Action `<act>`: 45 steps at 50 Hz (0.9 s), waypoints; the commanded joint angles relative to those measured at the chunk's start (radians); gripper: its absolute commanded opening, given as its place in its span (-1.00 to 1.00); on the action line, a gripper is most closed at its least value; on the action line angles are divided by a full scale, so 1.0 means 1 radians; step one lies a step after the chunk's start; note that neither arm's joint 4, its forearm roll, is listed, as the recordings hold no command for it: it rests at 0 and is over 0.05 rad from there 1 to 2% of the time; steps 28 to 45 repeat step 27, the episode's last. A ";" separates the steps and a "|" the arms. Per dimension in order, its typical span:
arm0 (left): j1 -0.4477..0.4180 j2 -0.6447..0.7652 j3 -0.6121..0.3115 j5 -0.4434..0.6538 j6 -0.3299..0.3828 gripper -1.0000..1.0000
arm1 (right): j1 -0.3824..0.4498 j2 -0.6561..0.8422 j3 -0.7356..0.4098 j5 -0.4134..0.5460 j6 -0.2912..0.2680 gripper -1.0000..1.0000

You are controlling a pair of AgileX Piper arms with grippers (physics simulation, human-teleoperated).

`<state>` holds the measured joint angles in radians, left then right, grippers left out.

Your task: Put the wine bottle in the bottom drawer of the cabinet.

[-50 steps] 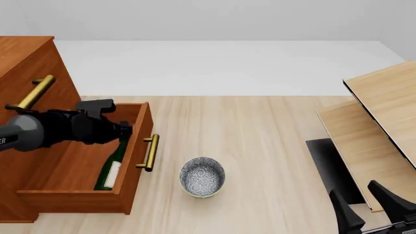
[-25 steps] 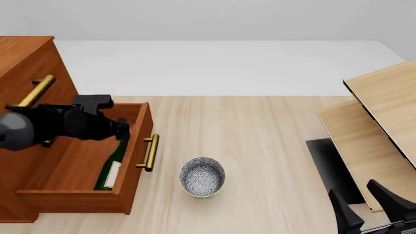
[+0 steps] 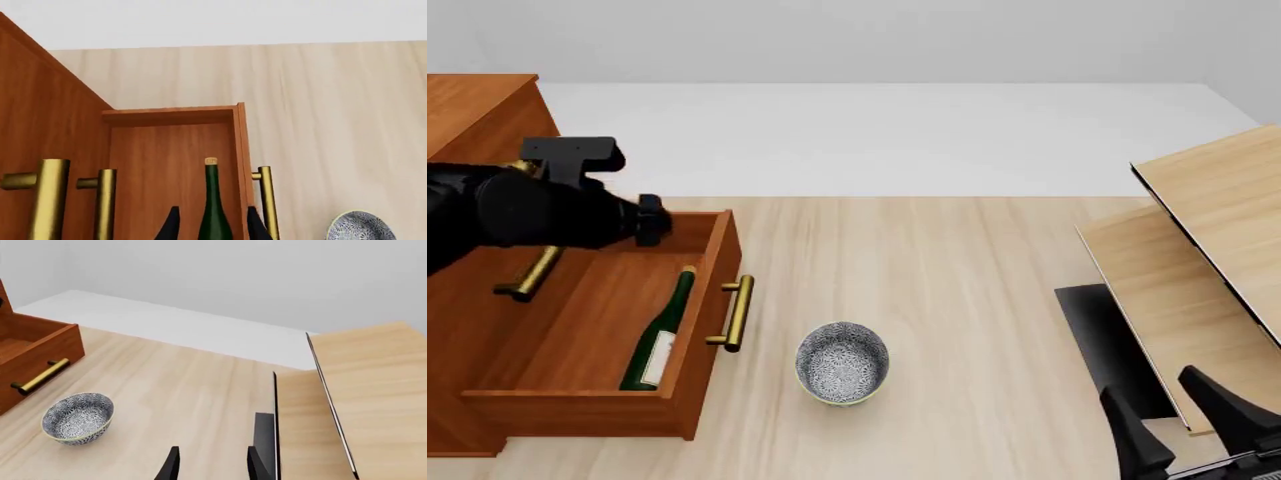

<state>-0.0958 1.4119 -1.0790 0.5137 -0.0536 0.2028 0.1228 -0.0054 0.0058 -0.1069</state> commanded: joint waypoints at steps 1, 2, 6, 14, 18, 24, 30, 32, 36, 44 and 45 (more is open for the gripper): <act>-0.023 -0.147 -0.067 0.139 0.048 1.00 | 0.009 -0.007 -0.003 0.003 -0.008 1.00; -0.024 -0.161 -0.077 0.150 0.048 1.00 | 0.009 -0.012 -0.004 0.009 -0.007 1.00; -0.027 -0.204 -0.107 0.194 0.055 1.00 | 0.012 -0.026 -0.004 0.023 -0.008 1.00; -0.032 -0.284 -0.128 0.239 0.081 1.00 | 0.021 0.014 -0.001 -0.019 -0.008 1.00; -0.046 -0.328 -0.152 0.277 0.066 1.00 | 0.023 0.010 -0.001 -0.015 -0.009 1.00; -0.046 -0.406 -0.180 0.335 0.075 1.00 | 0.023 -0.001 -0.002 -0.005 -0.007 1.00; -0.055 -0.457 -0.202 0.377 0.065 1.00 | 0.027 0.006 -0.002 -0.012 -0.009 1.00; -0.055 -0.457 -0.202 0.377 0.065 1.00 | 0.027 0.006 -0.002 -0.012 -0.009 1.00; -0.055 -0.457 -0.202 0.377 0.065 1.00 | 0.027 0.006 -0.002 -0.012 -0.009 1.00; -0.055 -0.457 -0.202 0.377 0.065 1.00 | 0.027 0.006 -0.002 -0.012 -0.009 1.00; -0.055 -0.457 -0.202 0.377 0.065 1.00 | 0.027 0.006 -0.002 -0.012 -0.009 1.00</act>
